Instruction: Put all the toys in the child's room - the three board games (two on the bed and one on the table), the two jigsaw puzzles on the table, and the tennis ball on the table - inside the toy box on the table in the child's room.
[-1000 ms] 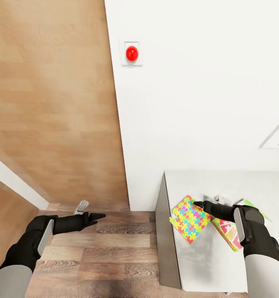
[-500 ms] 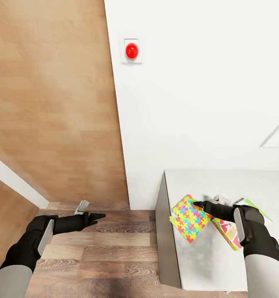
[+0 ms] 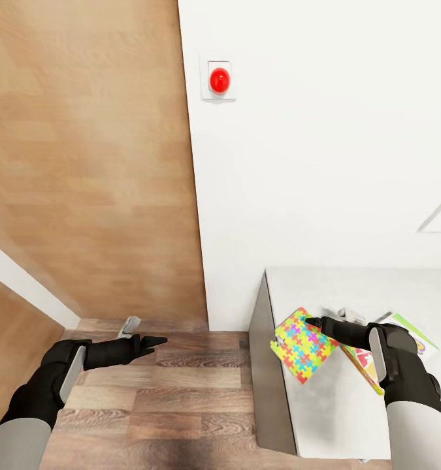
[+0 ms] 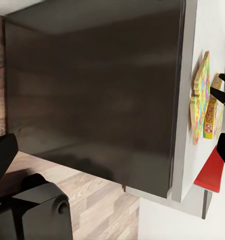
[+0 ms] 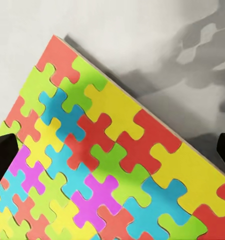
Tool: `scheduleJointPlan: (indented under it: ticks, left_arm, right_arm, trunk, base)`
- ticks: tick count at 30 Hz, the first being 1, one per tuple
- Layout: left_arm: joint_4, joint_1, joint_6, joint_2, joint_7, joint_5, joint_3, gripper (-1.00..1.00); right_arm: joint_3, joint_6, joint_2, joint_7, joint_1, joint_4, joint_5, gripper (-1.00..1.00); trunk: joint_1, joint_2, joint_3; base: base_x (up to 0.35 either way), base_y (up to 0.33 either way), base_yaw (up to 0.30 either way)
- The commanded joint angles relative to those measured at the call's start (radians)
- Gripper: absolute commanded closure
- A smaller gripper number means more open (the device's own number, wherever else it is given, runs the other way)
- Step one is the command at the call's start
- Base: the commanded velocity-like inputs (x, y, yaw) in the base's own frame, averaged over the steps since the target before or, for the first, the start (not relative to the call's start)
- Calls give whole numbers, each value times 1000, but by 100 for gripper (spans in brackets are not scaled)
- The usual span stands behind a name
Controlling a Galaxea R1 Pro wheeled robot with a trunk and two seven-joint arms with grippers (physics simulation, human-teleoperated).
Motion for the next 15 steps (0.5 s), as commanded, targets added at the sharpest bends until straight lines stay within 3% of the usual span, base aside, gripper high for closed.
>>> scheduleJointPlan:
  ticks: [1, 15]
  left_arm:
    - [0, -1, 6, 0, -1, 3, 0, -100]
    - [0, -1, 6, 0, -1, 3, 0, -100]
  right_arm:
    - [-2, 4, 1, 6, -1, -1, 5, -100]
    - [-2, 4, 0, 6, -1, -1, 5, -100]
  trunk:
    - [1, -2, -2]
    - [1, -2, -2]
  base:
    - [0, 9, 0]
    - [-24, 27, 0]
